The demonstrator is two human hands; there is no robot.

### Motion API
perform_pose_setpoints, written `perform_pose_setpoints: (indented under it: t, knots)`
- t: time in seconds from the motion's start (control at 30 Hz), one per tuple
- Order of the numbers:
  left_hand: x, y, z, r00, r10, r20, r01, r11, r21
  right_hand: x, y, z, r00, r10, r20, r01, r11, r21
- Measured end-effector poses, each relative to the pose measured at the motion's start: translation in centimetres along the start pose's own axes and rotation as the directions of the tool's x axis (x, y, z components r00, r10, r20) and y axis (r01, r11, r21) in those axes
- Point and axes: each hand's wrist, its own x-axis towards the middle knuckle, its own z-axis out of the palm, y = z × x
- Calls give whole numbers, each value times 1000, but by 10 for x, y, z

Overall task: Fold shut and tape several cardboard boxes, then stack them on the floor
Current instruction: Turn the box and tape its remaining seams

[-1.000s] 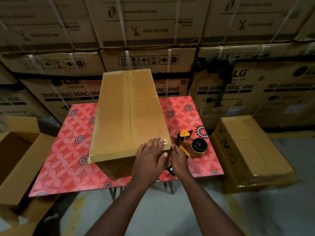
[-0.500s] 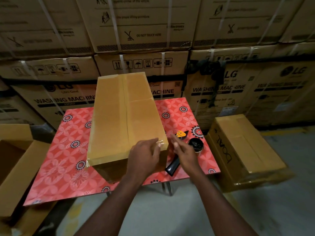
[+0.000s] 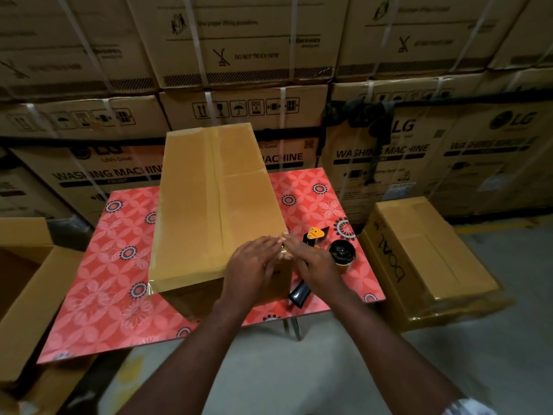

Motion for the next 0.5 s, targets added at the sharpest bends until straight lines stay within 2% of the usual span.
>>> perform_pose_setpoints:
  t: [0.13, 0.27, 0.37, 0.5]
  knots:
    - [-2, -2, 3, 998, 54, -18, -53, 998, 33, 3, 7, -5, 997, -80, 21, 81, 991, -107]
    - [-3, -2, 4, 992, 110, -59, -107, 993, 58, 2, 10, -7, 994, -105, 43, 109, 989, -104]
    - [-6, -3, 0, 992, 123, -13, -122, 991, 52, 0, 9, -5, 994, -90, 57, 96, 990, -107]
    - [-4, -3, -7, 995, 60, 79, -56, 997, -43, 0, -3, -4, 998, -54, 26, 56, 992, -111]
